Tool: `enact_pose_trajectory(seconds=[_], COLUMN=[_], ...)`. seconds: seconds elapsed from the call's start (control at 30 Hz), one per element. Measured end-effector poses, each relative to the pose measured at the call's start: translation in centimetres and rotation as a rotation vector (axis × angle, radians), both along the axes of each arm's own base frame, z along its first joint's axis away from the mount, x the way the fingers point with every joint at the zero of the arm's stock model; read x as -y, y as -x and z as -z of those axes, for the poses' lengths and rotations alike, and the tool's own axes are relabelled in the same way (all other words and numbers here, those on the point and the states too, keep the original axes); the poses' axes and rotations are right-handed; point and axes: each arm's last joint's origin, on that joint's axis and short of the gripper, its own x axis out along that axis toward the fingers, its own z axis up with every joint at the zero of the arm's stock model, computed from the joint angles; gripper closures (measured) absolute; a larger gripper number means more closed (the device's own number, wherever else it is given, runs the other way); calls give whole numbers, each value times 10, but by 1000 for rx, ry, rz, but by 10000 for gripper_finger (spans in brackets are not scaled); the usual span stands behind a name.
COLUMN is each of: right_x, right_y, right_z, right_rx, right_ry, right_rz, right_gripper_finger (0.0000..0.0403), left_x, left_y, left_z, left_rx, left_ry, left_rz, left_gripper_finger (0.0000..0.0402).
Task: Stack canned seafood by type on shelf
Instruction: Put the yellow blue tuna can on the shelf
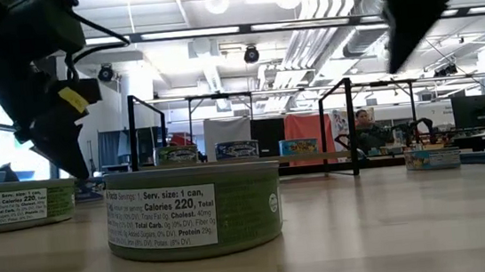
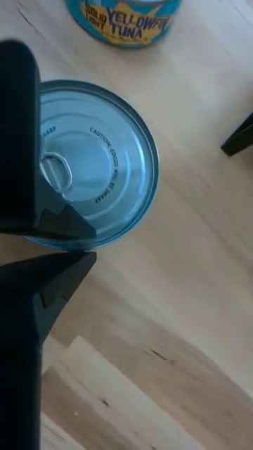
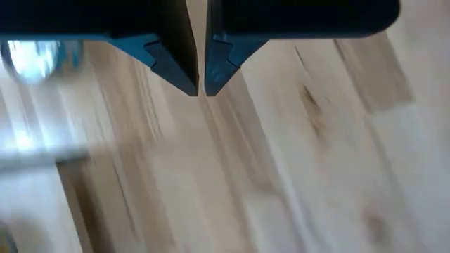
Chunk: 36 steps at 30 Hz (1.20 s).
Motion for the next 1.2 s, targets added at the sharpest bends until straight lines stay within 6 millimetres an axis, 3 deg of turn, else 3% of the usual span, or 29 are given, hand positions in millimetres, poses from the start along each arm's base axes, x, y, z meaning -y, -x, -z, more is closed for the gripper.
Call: enact_pose_trajectory(seconds=[0.13,0.27,0.5,0.63,0.73,0.87,1.03,1.2], right_x=[6,27,80,112,131,149,159,156], right_y=[17,31,35,39,44,52,61,62], right_z=[6,26,73,84,89,98,107,111], right_rx=[-122,-246,-259,-249,-269,-276,-301,-304], right_ry=[50,142,71,121,113,93,50,18], right_rz=[169,254,326,389,428,460,476,424], right_gripper_finger=[386,369,276,220,199,195,197,242], left_x=[0,2,12,22,28,34,38,40], left_y=[1,3,4,-3,-9,-15,-19,-22], left_z=[-4,-13,-34,-42,-44,-43,-35,-30], left_rx=[24,91,270,337,352,351,317,301], left_ry=[-8,-70,-224,-334,-381,-416,-426,-431], left_rz=[5,8,74,164,239,301,326,332], left_gripper_finger=[327,293,271,271,271,271,271,271])
